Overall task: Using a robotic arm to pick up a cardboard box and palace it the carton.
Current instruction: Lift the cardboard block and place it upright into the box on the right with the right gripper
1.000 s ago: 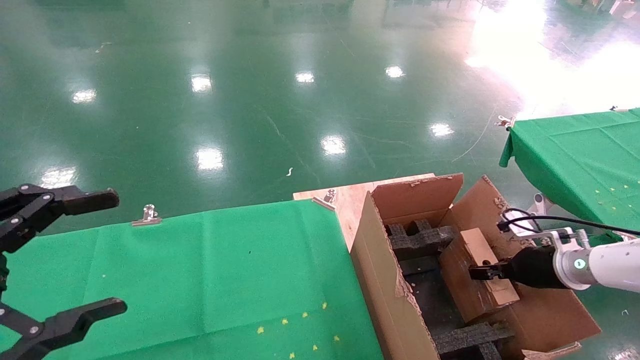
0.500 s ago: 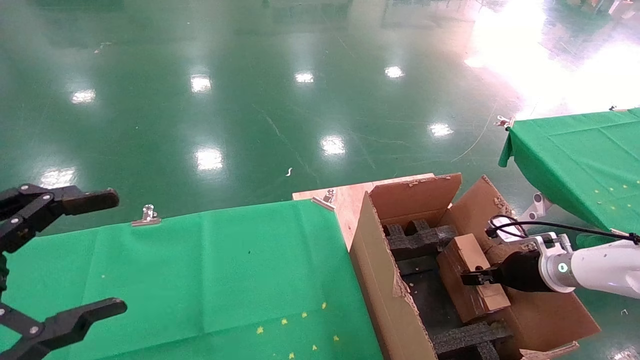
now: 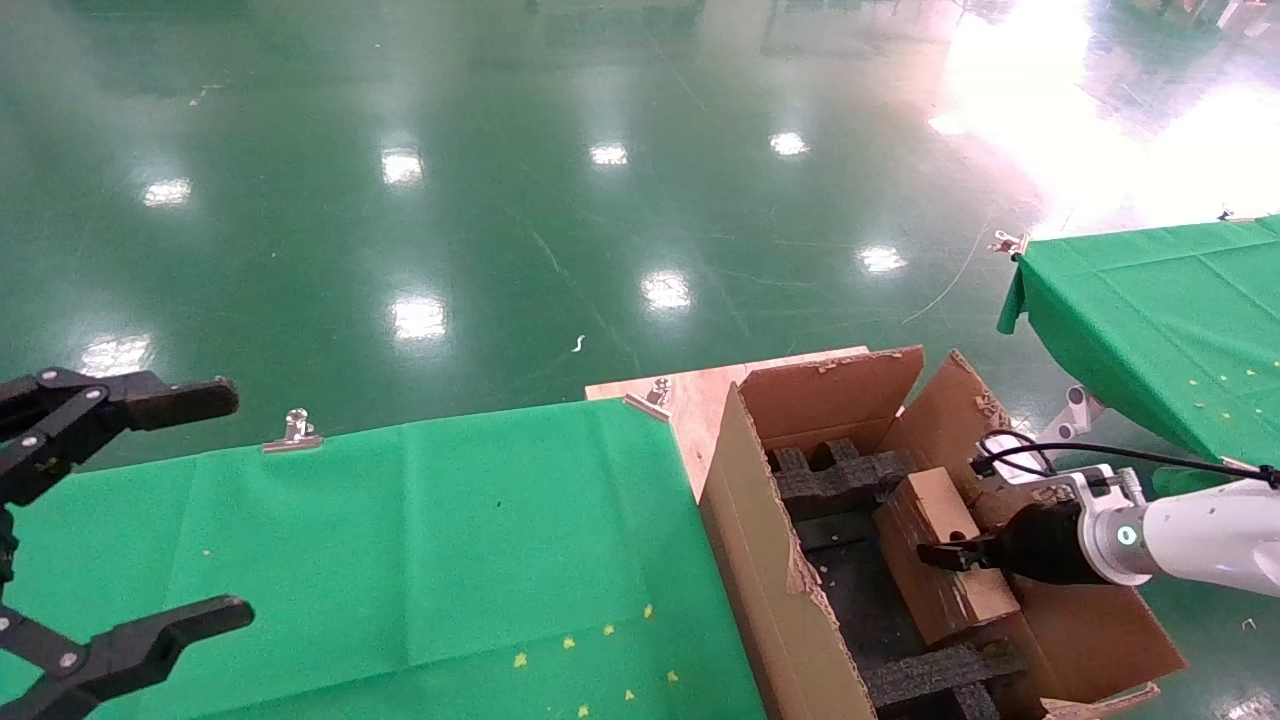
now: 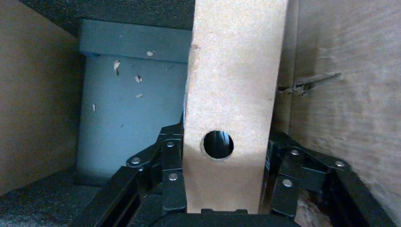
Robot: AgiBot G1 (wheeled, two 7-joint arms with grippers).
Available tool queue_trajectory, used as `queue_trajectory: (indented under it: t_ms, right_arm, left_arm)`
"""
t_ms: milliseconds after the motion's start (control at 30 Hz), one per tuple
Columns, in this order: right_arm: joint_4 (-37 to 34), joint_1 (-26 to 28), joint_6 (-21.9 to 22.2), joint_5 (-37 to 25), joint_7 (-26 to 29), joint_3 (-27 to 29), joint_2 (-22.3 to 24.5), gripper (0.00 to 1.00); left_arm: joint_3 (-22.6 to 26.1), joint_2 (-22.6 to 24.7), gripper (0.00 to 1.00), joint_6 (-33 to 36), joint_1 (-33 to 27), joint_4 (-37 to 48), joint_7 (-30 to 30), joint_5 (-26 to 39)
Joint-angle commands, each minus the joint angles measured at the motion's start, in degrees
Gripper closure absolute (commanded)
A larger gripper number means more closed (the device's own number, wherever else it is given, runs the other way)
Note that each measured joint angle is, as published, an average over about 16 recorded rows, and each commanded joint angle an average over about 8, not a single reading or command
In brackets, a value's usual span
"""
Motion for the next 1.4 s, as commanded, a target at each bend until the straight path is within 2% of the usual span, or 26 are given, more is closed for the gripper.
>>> queue_trajectory:
  t_ms: [33,867,1167,1400]
  right_arm:
    - [0.02,0.15,-0.07,0.01,-0.06,0.03,0.09,0.0]
    - [4.54,3.11,1.54,-0.54,-0.25,0.52,2.57,0.0]
    - [9.62,6.69,2.49,-1.56,0.28,0.89,4.78,0.0]
    - [17.12,11.65,2.22,-2.51,0.91,1.81,7.44,0.0]
  left_arm:
    - [0.0,0.0,0.0,0.0,0.0,0.0,0.0,0.0]
    - [0.01,0.0,0.0,0.0,-0.01,0.0,0.01,-0.01]
    - [0.02,-0.01,0.0,0.0,-0.01,0.0,0.01,-0.01]
    - [0.02,-0.01,0.0,-0.01,-0.01,0.0,0.01,-0.01]
